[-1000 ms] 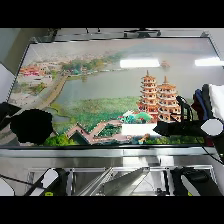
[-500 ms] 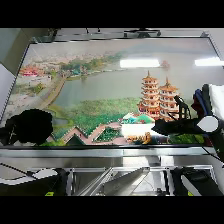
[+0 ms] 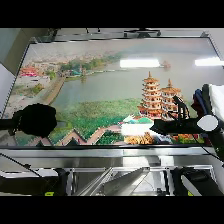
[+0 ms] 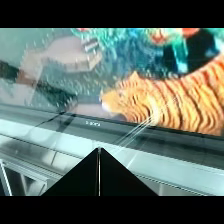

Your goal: Fold the shirts.

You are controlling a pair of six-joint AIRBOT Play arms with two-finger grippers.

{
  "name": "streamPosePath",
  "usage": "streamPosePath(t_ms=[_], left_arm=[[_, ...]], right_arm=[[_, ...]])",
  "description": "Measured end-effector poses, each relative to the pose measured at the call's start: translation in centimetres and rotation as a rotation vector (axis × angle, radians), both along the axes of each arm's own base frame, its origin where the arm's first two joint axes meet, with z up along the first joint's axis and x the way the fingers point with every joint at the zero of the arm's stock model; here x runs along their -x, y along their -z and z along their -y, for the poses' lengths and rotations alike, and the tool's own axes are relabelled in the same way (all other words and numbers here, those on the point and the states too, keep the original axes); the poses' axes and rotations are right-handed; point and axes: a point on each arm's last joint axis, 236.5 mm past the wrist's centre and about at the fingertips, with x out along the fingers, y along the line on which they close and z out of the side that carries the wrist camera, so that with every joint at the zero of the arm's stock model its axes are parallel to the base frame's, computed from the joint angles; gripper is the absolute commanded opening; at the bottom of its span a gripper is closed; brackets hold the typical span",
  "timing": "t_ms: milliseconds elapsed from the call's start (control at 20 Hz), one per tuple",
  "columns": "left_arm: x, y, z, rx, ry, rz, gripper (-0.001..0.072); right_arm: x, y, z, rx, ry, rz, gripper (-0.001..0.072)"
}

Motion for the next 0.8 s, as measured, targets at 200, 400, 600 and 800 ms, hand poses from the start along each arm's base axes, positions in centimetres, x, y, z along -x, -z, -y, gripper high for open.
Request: streamPosePath(t_ms=[200, 400, 600, 800], left_arm=[[-7.0, -8.5, 8.5, 0.110, 0.175, 0.286, 0.0018], [-9.8, -18.9, 22.3, 0.270, 0.440, 0.598, 0.0018], [-7.4, -22.3, 34.5, 0.369, 0.693, 0.685, 0.0018], [-4.4, -19.3, 42.4, 0.385, 0.890, 0.609, 0.0505]], right_arm=[[0.0, -0.1, -0.1, 0.005, -0.044, 0.034, 0.0021], [-0.3, -0.3, 0.0, 0.019, -0.093, 0.088, 0.0021], [-1.7, -1.0, 1.2, 0.034, -0.085, 0.146, 0.0022], [-2.7, -1.3, 2.7, 0.051, -0.061, 0.180, 0.0315]])
